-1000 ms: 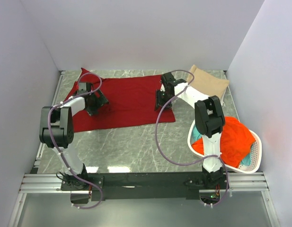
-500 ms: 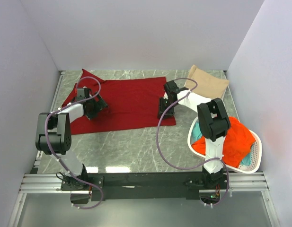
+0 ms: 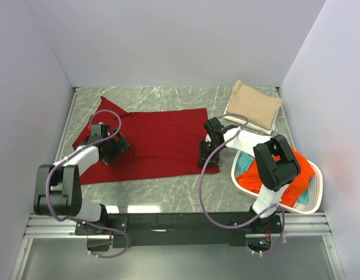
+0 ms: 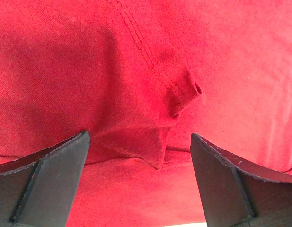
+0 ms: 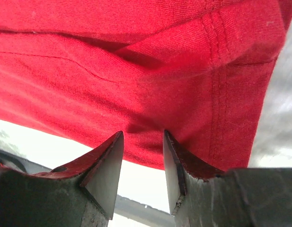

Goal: Fold and stack the t-shirts
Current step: Fold the tshirt

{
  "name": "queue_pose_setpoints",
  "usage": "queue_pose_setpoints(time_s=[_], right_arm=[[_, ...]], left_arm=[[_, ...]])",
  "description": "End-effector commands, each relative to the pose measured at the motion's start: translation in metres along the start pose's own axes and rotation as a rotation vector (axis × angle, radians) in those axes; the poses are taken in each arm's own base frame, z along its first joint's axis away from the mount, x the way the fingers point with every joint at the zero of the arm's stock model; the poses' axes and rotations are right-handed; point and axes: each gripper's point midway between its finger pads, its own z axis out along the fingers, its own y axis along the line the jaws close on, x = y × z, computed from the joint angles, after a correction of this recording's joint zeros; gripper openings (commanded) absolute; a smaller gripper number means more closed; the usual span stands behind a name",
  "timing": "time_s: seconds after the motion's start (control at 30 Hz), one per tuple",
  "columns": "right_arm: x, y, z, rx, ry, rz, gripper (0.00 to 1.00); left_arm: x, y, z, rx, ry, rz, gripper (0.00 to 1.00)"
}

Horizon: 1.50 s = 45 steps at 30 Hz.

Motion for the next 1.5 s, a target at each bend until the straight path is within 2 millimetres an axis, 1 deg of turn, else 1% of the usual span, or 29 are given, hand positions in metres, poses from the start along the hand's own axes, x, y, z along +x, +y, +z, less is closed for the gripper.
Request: queue_pose_setpoints(time_s=[0.0,0.07,0.17,0.23,0.27,0.3,0.37,0.4,0.47,0.5,0.53,0.57,0.6,0.63,0.67,0.7,0.73,0.77,0.83,0.9,0.93,0.97,1.03,1.07,1.13,1.17,1.27,1.37,1.47], right_arm=[[0.057,-0.03,0.001,0.134,0.138,0.044,0.47],[0.066,-0.024,-0.003,0.13,0.15,0.026,0.47],[0.069,-0.014,-0.014,0.13,0.142,-0.001,0.47],[0.056,-0.002,-0.027,0.114,0.098,-0.018,0.47],[0.053,-0.003,-0.034,0.132,0.087,-0.021,0.47],[0.036,0.01,-0.046,0.115,0.035,-0.037,0.47],[0.022,0.015,-0.059,0.136,-0.006,-0.057,0.47],[0.002,0.029,-0.071,0.11,-0.065,-0.076,0.47],[-0.017,0.039,-0.074,0.099,-0.111,-0.093,0.47],[-0.035,0.047,-0.077,0.088,-0.141,-0.108,0.47],[-0.047,0.052,-0.077,0.08,-0.17,-0.117,0.47],[-0.06,0.06,-0.081,0.064,-0.205,-0.124,0.47],[-0.068,0.06,-0.073,0.062,-0.203,-0.125,0.47],[-0.08,0.066,-0.07,0.035,-0.237,-0.129,0.47],[-0.086,0.068,-0.067,0.023,-0.248,-0.131,0.47],[-0.09,0.069,-0.06,0.014,-0.246,-0.128,0.47],[-0.099,0.072,-0.057,-0.005,-0.275,-0.128,0.47],[-0.099,0.069,-0.05,-0.006,-0.267,-0.125,0.47],[-0.102,0.067,-0.038,-0.012,-0.272,-0.122,0.47],[-0.095,0.058,-0.026,0.002,-0.246,-0.115,0.47],[-0.094,0.056,-0.022,-0.002,-0.248,-0.116,0.47],[-0.086,0.048,-0.015,0.01,-0.23,-0.109,0.47],[-0.081,0.043,-0.009,0.016,-0.223,-0.104,0.47],[-0.073,0.036,-0.003,0.029,-0.201,-0.098,0.47],[-0.066,0.03,0.004,0.037,-0.184,-0.092,0.47],[-0.059,0.024,0.01,0.048,-0.16,-0.084,0.47],[-0.045,0.013,0.019,0.075,-0.116,-0.065,0.46],[-0.031,0.002,0.024,0.104,-0.075,-0.048,0.46],[-0.015,-0.009,0.022,0.134,-0.04,-0.034,0.46]], left_arm=[[0.06,0.06,-0.013,-0.198,0.162,-0.042,0.97],[0.057,0.051,-0.021,-0.156,0.141,-0.053,0.97],[0.046,0.038,-0.032,-0.112,0.1,-0.065,0.97],[0.027,0.023,-0.04,-0.083,0.055,-0.051,0.97],[0.024,0.022,-0.044,-0.09,0.055,-0.045,0.98],[0.008,0.009,-0.05,-0.066,0.02,-0.027,0.97],[-0.005,0.001,-0.054,-0.061,-0.002,-0.007,0.98],[-0.02,-0.01,-0.057,-0.043,-0.038,0.003,0.99],[-0.031,-0.015,-0.054,-0.047,-0.055,0.011,0.99],[-0.042,-0.022,-0.053,-0.036,-0.077,0.017,0.99],[-0.044,-0.023,-0.046,-0.044,-0.065,0.019,0.99],[-0.047,-0.025,-0.042,-0.04,-0.066,0.024,0.99],[-0.054,-0.032,-0.039,-0.021,-0.082,0.026,0.99],[-0.053,-0.032,-0.03,-0.021,-0.065,0.025,0.99],[-0.055,-0.035,-0.027,-0.012,-0.062,0.024,0.99],[-0.054,-0.038,-0.022,0.001,-0.055,0.025,0.99],[-0.053,-0.045,-0.015,0.042,-0.035,0.022,0.99],[-0.056,-0.041,-0.011,0.048,-0.035,-0.006,0.99],[-0.055,-0.045,-0.001,0.072,-0.023,-0.014,0.99],[-0.052,-0.043,0.004,0.075,-0.011,-0.021,0.99],[-0.048,-0.041,0.008,0.07,-0.003,-0.023,0.99],[-0.047,-0.039,0.011,0.074,-0.004,-0.023,0.99],[-0.04,-0.033,0.017,0.062,0.016,-0.026,0.99],[-0.035,-0.029,0.02,0.056,0.027,-0.028,0.99],[-0.029,-0.024,0.024,0.047,0.041,-0.033,0.98],[-0.023,-0.019,0.026,0.034,0.052,-0.04,0.98],[-0.01,-0.006,0.031,-0.001,0.08,-0.053,0.98],[0.001,0.005,0.032,-0.036,0.101,-0.067,0.98],[0.014,0.018,0.03,-0.078,0.125,-0.081,0.98]])
